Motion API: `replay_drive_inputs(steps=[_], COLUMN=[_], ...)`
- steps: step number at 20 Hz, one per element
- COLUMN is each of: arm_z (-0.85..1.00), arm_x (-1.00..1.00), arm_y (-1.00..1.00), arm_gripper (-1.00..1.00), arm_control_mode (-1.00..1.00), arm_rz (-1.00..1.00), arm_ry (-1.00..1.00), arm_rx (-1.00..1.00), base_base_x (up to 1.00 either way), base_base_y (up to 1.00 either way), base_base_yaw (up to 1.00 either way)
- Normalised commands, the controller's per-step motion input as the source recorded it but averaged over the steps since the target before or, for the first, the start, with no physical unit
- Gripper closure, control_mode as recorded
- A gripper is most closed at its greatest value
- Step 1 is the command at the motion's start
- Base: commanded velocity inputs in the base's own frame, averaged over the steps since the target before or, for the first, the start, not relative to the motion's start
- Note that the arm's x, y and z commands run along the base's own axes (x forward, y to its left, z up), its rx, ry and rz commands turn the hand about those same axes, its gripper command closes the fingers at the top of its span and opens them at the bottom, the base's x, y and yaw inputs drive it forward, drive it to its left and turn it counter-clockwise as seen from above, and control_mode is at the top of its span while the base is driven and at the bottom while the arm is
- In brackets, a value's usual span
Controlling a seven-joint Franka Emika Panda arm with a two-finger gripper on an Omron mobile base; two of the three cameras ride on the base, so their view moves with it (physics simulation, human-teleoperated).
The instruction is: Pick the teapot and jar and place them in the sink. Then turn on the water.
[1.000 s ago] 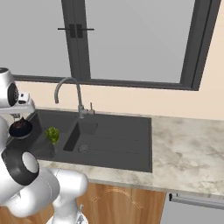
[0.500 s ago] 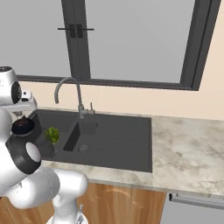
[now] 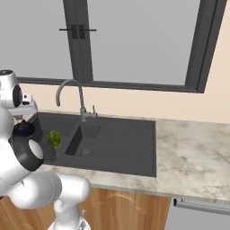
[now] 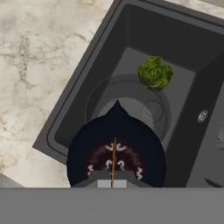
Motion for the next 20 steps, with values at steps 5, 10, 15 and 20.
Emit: replay_drive_inputs(steps=[5, 10, 15, 20], arm_z=[-0.06, 0.00, -0.11, -0.14], arm_x=[0.18, 0.29, 0.23, 0.28], arm_y=[0.24, 0.03, 0.00, 0.00], arm_gripper=[1.00, 1.00, 1.00, 1.00], arm_control_mode=[-1.00, -1.00, -1.00, -1.00], arm_rz=[0.01, 0.00, 0.01, 0.00], arm_ry=[0.00, 0.00, 0.00, -0.01], arm_rx=[0.00, 0.00, 0.00, 0.00], base_base_x=[0.00, 0.00, 0.00, 0.00], base_base_y=[0.00, 0.00, 0.00, 0.00], base_base_yaw=[0.00, 0.00, 0.00, 0.00])
